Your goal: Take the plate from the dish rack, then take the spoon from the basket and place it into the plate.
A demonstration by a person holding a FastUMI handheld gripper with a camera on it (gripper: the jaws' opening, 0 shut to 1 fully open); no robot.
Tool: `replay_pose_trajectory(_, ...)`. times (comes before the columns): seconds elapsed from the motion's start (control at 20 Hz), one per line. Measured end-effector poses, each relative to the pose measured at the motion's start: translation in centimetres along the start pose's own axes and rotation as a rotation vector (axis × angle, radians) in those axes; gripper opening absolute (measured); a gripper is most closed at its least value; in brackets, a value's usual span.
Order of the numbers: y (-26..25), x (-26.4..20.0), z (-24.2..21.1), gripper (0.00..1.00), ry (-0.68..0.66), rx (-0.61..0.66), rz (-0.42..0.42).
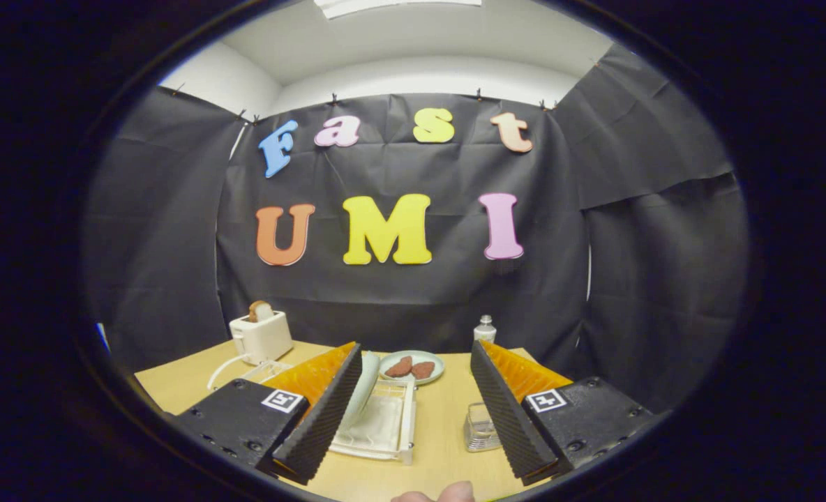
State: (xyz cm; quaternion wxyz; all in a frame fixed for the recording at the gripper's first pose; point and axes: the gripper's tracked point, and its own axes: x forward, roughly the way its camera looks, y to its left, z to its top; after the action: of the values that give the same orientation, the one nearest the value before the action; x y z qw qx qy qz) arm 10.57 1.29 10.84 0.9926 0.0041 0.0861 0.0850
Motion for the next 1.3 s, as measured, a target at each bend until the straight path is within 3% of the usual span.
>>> replay_pose_trajectory(0.25,2.7,5.3,2.3,1.00,0.215,-0.011,0.082)
replay_pose_trajectory(0.4,3.7,7.8,2.8,1.00,0.349,-0.036,0.083)
replay_pose_trajectory(0.55,5.4,10.2,0.8,1.00,0.499,-0.077,0.095)
replay_pose_trajectory(0.95,6.7,15.9,-6.1,1.00,0.775,0.025,0.047)
replay_pose_trajectory(1.15,6.0,18.0,-8.7,1.00,0.870,0.064,-0.008)
replay_pose_trajectory(1.3,6.7,18.7,-9.8,0.92,0.913,0.063,-0.011)
